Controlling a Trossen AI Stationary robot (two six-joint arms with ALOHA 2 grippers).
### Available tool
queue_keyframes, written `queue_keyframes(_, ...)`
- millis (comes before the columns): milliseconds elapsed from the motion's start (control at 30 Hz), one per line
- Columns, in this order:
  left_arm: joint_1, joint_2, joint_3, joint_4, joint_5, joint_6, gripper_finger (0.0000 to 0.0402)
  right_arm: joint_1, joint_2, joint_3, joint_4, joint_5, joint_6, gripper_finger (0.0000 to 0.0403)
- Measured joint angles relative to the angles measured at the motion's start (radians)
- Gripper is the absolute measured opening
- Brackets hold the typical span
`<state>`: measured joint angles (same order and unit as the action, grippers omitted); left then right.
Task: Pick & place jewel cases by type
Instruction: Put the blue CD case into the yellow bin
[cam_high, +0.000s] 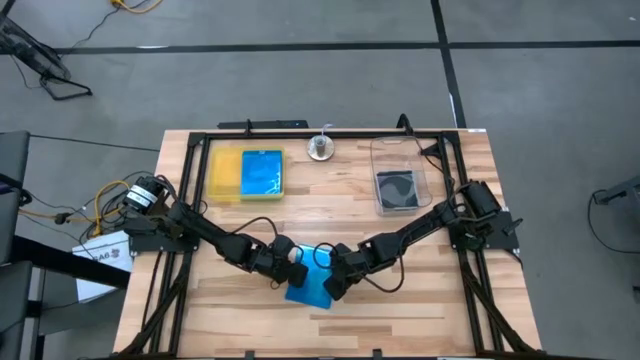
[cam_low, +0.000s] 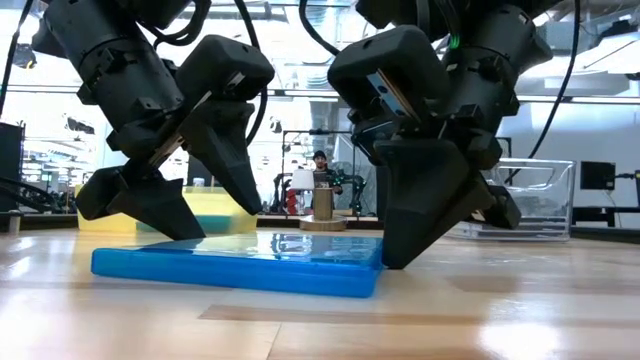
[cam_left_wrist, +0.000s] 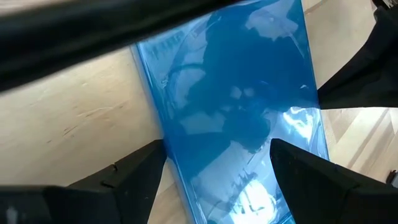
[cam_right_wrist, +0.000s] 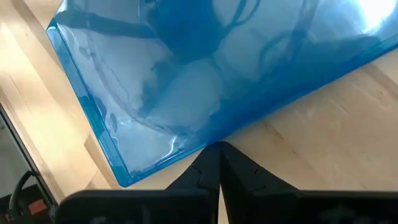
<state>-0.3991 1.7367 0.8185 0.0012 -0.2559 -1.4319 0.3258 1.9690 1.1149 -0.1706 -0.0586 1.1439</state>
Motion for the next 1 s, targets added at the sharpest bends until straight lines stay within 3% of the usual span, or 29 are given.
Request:
queue_keyframes(367, 0.001, -0.006, 0.007, -0.155, 0.047, 0.014, 0.0286, -0.006, 0.0, 0.002, 0.0, 0.017, 0.034, 0.0)
queue_keyframes(567, 0.034, -0.004, -0.006, -0.007, 0.105, 0.078, 0.0285, -0.021, 0.0, -0.001, 0.023, 0.009, 0.006, 0.0)
queue_keyframes(700, 0.077, -0.004, 0.0, -0.001, 0.166, 0.068, 0.0282, -0.038, 0.0, -0.003, 0.03, -0.007, 0.0, 0.0)
queue_keyframes(867, 0.119, -0.002, 0.068, -0.108, 0.281, 0.135, 0.0281, -0.049, 0.0, -0.002, 0.021, -0.009, -0.025, 0.0)
queue_keyframes(1000, 0.138, -0.011, 0.143, -0.231, 0.292, 0.216, 0.0281, -0.051, 0.0, -0.001, 0.014, -0.006, -0.046, 0.0)
